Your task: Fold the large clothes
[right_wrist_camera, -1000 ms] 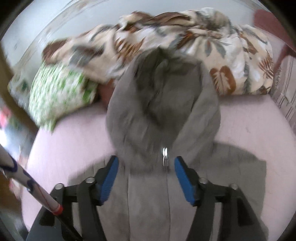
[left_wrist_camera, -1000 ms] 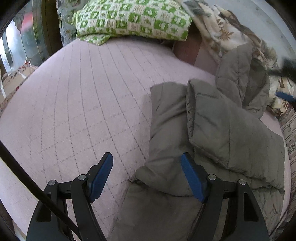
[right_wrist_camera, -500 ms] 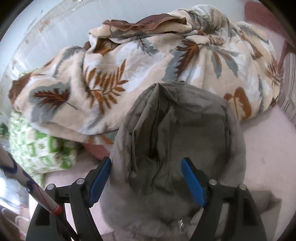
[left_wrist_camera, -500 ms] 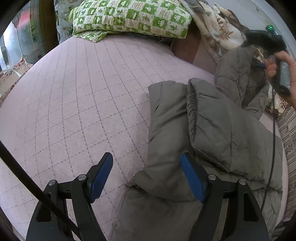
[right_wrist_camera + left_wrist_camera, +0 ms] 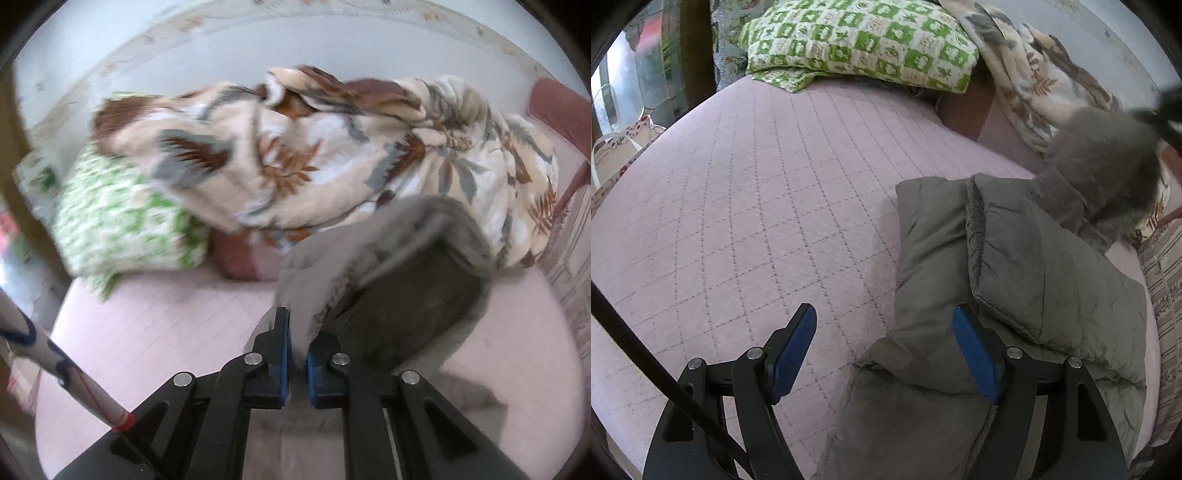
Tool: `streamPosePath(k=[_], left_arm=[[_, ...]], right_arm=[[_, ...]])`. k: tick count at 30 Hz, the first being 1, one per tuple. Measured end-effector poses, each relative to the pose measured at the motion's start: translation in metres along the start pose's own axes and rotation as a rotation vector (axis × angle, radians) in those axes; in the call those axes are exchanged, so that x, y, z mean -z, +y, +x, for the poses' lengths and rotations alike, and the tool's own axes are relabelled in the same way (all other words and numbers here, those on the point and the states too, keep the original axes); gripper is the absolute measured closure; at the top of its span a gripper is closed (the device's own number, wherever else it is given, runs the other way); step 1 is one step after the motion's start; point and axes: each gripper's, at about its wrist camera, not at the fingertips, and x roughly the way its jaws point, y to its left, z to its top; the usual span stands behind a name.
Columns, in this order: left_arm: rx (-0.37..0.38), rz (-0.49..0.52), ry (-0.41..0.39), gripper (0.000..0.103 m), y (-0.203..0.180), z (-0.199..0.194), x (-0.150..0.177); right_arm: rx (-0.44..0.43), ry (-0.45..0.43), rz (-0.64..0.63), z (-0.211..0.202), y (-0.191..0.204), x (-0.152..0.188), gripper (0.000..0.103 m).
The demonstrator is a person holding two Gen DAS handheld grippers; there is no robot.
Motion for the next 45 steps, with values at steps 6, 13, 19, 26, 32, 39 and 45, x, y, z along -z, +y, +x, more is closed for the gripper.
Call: streamPosePath(k=[6,13,19,26,32,39,45], left_arm=[[-0.003,-0.031,-0.032,0.028,0.02,-0.017,0.004],[-0.01,-0.136,-0.04,0.028,0.059,-0.025,0.003],[-0.051,-0.138,-0.075,0.028,0.067,-0.036,0.007],[-0.032,-0.143,-0.066,0.028,0.066,-0.036,0.006],[-0.043,-0.128,-0.065,0.028,0.059,-0.034,0.005],[-0.071,-0.083,-0.071,0.028,0.047,-0.031,0.006],[-0.069,-0.059,-0.07,0.028,0.043,-0.03,0.004]], right_arm=[[-0.07,-0.001,-0.062,-0.081,0.015,0.082,0.096],[-0.134,0.147,-0.025,-0.065,0.022,0.229,0.096],[-0.08,0.192,-0.033,-0.034,0.012,0.269,0.092],[-0.074,0.127,-0.138,-0.116,-0.015,0.266,0.035],[0.016,0.009,-0.146,-0.16,-0.037,0.236,0.035],[0.133,-0.028,-0.067,-0.092,-0.043,0.167,0.036],[0.159,0.174,-0.062,-0.012,-0.041,0.204,0.036]])
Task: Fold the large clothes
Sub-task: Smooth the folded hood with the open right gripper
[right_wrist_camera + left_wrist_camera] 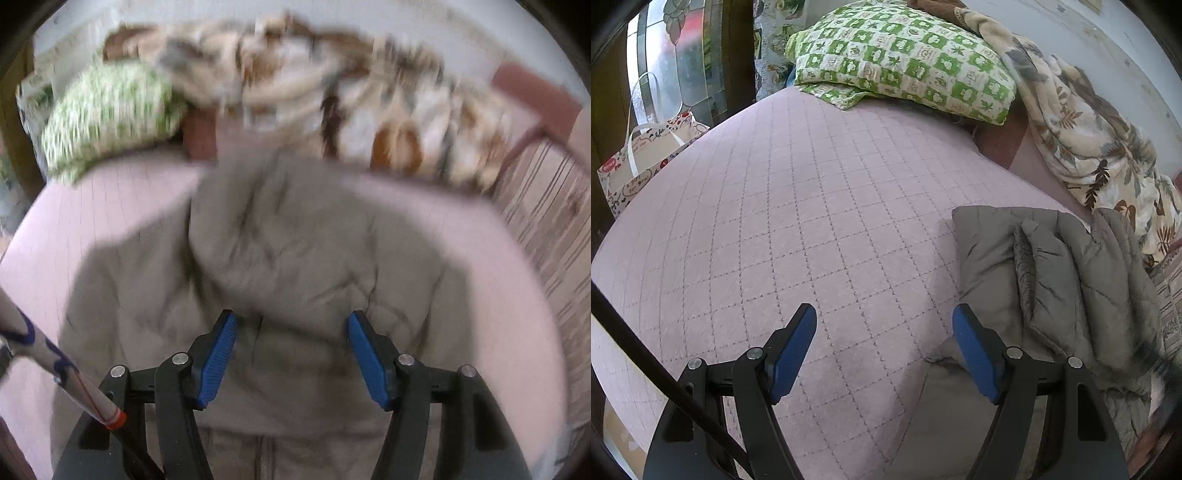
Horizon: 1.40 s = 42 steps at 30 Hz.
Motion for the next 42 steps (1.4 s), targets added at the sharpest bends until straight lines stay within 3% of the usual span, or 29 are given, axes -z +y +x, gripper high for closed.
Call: streamPosePath(k=[2,5,10,15,19,21,24,28,31,35,38,42], left_arm=[[0.002,0.002,-0.002,0.028,0.0,0.0,-0.001],[0.007,-0.005,0.001,0.028,0.001,-0.001,-0.001],[0.0,-0.008,-0.001,0.028,0.004,-0.003,0.001],[-0.007,-0.034,-0.003,0.028,0.011,-0.004,0.0],[-0.01,-0.037,0.006,0.028,0.011,-0.001,0.001],[-0.016,-0.031,0.003,0.028,0.011,-0.001,0.001],[-0.029,-0.025,-0.007,0.028,0.01,-0.002,0.001],[-0.038,-0.018,-0.008,0.028,0.01,0.0,0.0],[-0.04,-0.005,-0.004,0.028,0.007,0.002,-0.001],[-0.047,0.028,-0.01,0.028,0.0,0.001,0.0],[-0.054,0.045,-0.02,0.028,-0.004,-0.002,0.002],[-0.052,0.071,-0.025,0.028,-0.009,-0.005,0.007]], right_arm=[[-0.011,0.076,-0.008,0.021,0.003,0.033,0.036],[0.028,0.045,-0.06,0.022,0.008,0.055,0.036],[0.046,0.009,-0.078,-0.001,0.009,0.049,0.036],[0.012,-0.169,-0.051,-0.066,0.007,0.04,0.036],[0.016,-0.272,-0.019,-0.091,0.016,0.02,0.033],[0.013,-0.257,-0.009,-0.083,0.023,0.008,0.033],[-0.034,-0.165,0.021,-0.045,0.031,-0.005,0.033],[-0.184,0.107,0.049,0.034,0.053,0.006,0.033],[-0.172,0.083,0.047,0.037,0.056,0.01,0.032],[-0.199,0.034,0.042,0.008,0.042,0.009,0.032],[-0.149,-0.021,0.003,-0.019,0.028,0.022,0.032],[-0.079,-0.004,-0.032,-0.033,0.007,0.053,0.032]])
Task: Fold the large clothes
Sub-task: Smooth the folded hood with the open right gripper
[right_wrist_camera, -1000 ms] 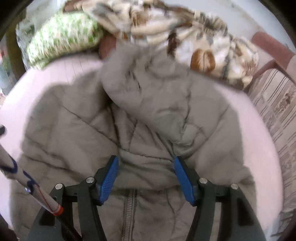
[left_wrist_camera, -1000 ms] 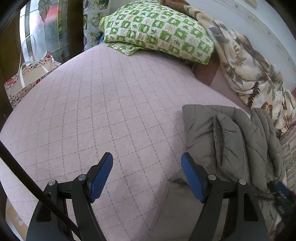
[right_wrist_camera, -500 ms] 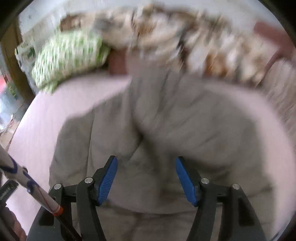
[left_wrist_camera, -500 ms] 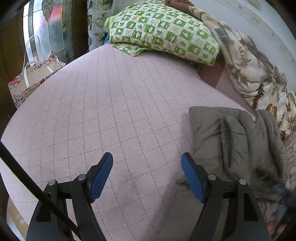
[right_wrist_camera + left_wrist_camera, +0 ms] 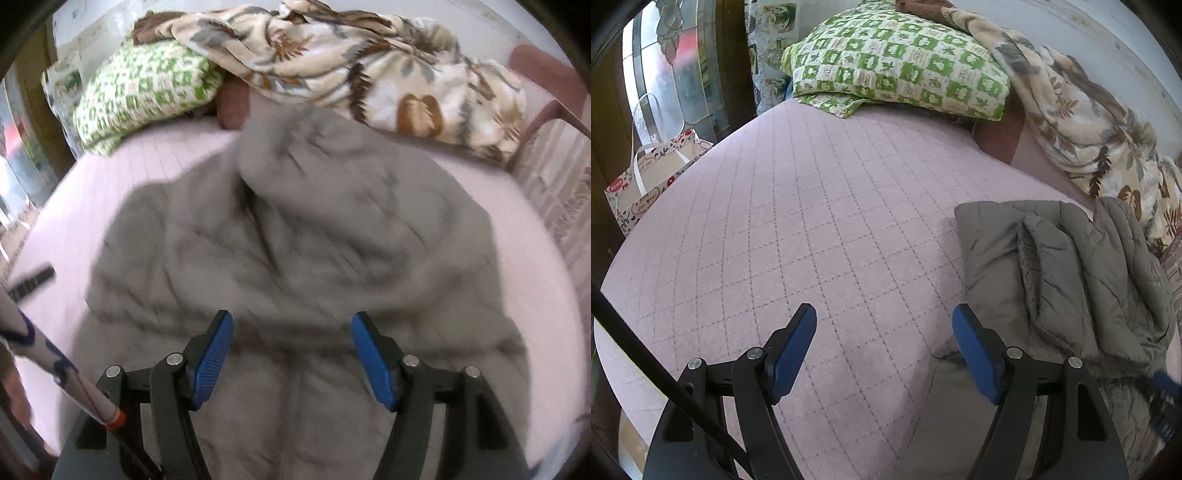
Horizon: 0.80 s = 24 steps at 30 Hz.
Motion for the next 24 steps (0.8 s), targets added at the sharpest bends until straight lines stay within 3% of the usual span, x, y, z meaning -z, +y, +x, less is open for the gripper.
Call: streamPosePath(k=[6,14,21,24], left_arm=[[-0.027,0.089,-0.024,0.028,-0.014,-0.011,0.012],[-0.083,0.138,-0.037,0.028,-0.026,-0.021,0.038],[-0.076,0.211,-0.051,0.028,-0.044,-0.046,0.076],[0.001,0.214,0.005,0.028,-0.041,-0.056,0.096]], right_arm=[[0.026,0.077,0.064,-0.012,-0.046,0.056,0.032],[0.063,0.029,0.179,-0.071,-0.119,0.109,0.031],[0.089,-0.006,0.283,-0.102,-0.17,0.141,0.03],[0.095,-0.022,0.32,-0.11,-0.186,0.152,0.029]])
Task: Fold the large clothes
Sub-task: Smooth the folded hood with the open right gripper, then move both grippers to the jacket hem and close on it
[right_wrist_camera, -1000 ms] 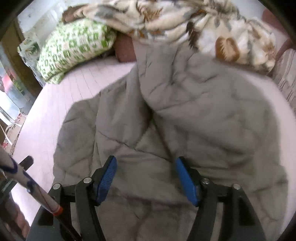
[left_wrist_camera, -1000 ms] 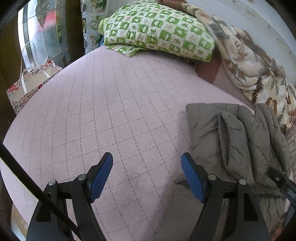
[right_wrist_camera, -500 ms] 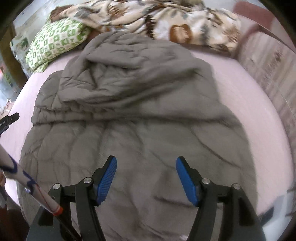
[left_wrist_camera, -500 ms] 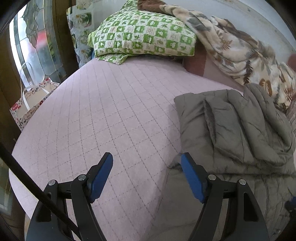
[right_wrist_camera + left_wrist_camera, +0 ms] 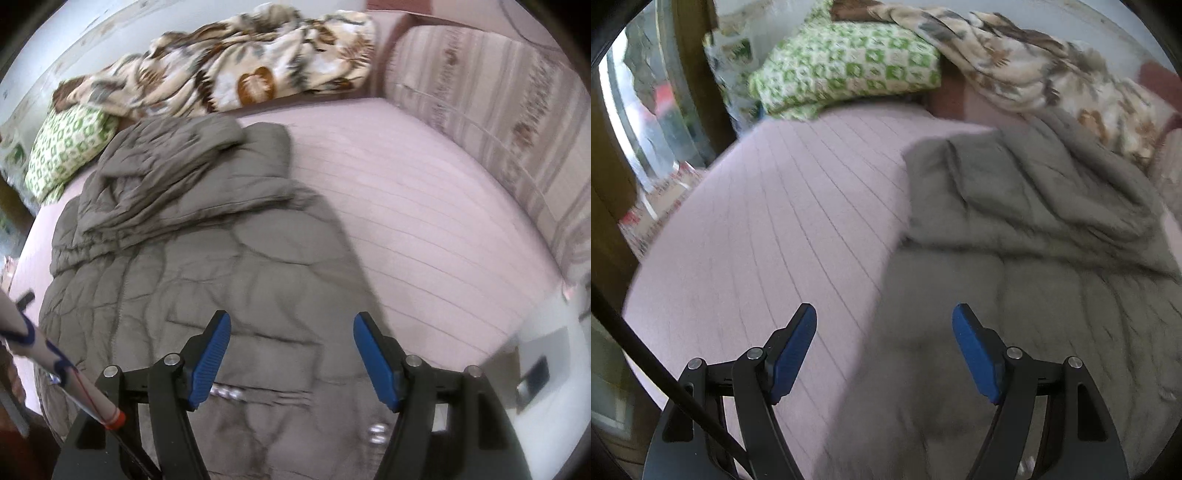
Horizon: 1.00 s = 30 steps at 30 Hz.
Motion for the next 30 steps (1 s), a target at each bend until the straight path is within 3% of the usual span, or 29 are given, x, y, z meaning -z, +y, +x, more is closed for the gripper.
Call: streamPosePath(k=[6,12,18,25,30], left_arm=[[0.098,-0.093,0.032,0.028,0.036,-0.021,0.017],[0.169,-0.209,0.12,0.028,0.074,-0.01,0.036],[0.424,-0.33,0.273,0.028,0.089,0.024,0.062],[0.574,-0.301,0.307,0.028,0.083,0.023,0.076],[0.653,-0.324,0.339,0.028,0.086,0.018,0.09]], right_arm=[[-0.019,-0.012,0.112,-0.007,-0.052,0.009,0.025],[-0.059,0.016,0.197,0.008,-0.093,0.016,0.024],[-0.145,0.066,0.308,0.039,-0.127,0.02,0.019],[-0.327,0.177,0.393,0.079,-0.137,0.032,0.016],[-0.382,0.174,0.383,0.078,-0.137,0.039,0.013]])
